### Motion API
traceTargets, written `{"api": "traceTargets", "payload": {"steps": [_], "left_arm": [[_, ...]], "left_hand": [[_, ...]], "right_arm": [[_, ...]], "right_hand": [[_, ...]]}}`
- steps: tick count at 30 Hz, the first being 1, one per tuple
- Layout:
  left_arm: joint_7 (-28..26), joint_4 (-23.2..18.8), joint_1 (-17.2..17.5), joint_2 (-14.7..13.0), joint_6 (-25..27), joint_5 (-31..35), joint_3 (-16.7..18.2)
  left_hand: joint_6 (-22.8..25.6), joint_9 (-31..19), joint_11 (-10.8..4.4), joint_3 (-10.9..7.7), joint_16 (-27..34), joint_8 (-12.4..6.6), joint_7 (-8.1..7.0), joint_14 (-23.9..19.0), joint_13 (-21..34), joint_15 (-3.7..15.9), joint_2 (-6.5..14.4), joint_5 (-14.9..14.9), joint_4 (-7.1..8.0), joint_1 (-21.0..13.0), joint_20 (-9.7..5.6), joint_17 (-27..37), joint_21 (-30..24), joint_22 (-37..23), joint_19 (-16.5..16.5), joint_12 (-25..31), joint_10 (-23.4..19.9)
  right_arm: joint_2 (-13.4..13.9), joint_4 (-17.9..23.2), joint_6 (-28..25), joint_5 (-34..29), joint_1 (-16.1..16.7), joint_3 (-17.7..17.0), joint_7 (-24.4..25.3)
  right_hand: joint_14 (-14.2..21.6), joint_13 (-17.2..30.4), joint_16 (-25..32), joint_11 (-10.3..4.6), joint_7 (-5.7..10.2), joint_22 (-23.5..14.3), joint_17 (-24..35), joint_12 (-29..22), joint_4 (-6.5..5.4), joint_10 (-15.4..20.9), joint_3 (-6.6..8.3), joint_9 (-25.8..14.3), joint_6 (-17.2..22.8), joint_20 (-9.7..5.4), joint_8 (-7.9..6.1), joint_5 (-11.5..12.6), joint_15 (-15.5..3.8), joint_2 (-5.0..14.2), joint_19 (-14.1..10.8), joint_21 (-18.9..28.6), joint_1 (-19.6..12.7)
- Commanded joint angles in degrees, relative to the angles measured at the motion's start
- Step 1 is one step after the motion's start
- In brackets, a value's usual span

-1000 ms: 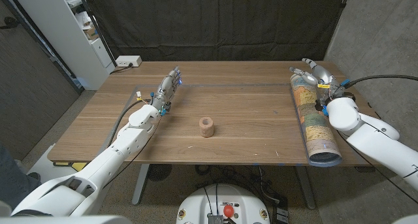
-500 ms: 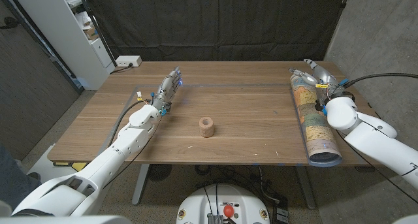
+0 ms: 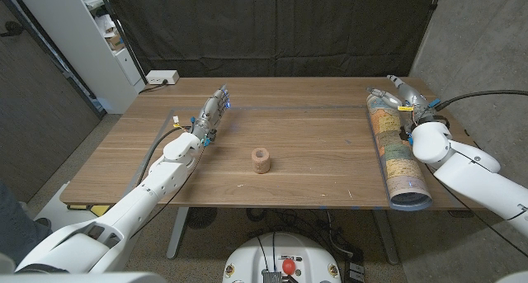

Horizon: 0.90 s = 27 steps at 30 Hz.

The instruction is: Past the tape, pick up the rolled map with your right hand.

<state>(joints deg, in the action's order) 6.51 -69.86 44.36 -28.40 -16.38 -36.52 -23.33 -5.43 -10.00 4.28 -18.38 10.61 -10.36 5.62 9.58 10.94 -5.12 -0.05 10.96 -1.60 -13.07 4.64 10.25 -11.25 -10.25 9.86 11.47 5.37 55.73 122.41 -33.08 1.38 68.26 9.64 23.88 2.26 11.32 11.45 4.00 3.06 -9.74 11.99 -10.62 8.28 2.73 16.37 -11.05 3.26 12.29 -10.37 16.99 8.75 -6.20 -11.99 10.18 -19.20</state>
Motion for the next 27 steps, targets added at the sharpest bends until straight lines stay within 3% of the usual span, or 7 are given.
{"api": "traceTargets", "payload": {"steps": [1,27], "left_arm": [[0.1,0.1,0.0,0.1,0.0,-0.1,0.0],[0.0,-0.5,0.5,0.0,0.0,-0.2,0.0]], "left_hand": [[0.1,-0.3,0.28,-0.20,0.0,-0.39,-0.24,0.7,0.0,-0.42,0.4,-0.1,-0.28,0.0,0.24,0.3,0.0,-0.2,2.1,0.4,0.5],[0.3,-0.3,0.26,-0.11,0.1,-0.46,-0.24,0.8,0.1,-0.46,0.5,-0.2,-0.40,0.1,0.48,0.3,0.0,-0.2,2.2,0.4,0.5]], "right_arm": [[1.0,1.1,-3.9,0.6,-0.4,0.5,0.0],[2.5,3.3,-12.0,3.3,-2.6,2.3,-0.5]], "right_hand": [[-0.5,0.3,-0.1,0.13,0.26,-0.3,0.2,0.2,-0.09,-1.0,-0.38,-0.3,-0.2,0.03,-0.42,0.8,0.31,-0.95,0.7,0.2,-0.1],[-1.5,0.2,-0.1,1.25,-0.38,-0.4,0.2,0.2,-0.27,-3.1,-1.55,-0.3,-3.2,0.08,0.02,2.4,0.90,-2.24,1.5,0.4,0.4]]}}
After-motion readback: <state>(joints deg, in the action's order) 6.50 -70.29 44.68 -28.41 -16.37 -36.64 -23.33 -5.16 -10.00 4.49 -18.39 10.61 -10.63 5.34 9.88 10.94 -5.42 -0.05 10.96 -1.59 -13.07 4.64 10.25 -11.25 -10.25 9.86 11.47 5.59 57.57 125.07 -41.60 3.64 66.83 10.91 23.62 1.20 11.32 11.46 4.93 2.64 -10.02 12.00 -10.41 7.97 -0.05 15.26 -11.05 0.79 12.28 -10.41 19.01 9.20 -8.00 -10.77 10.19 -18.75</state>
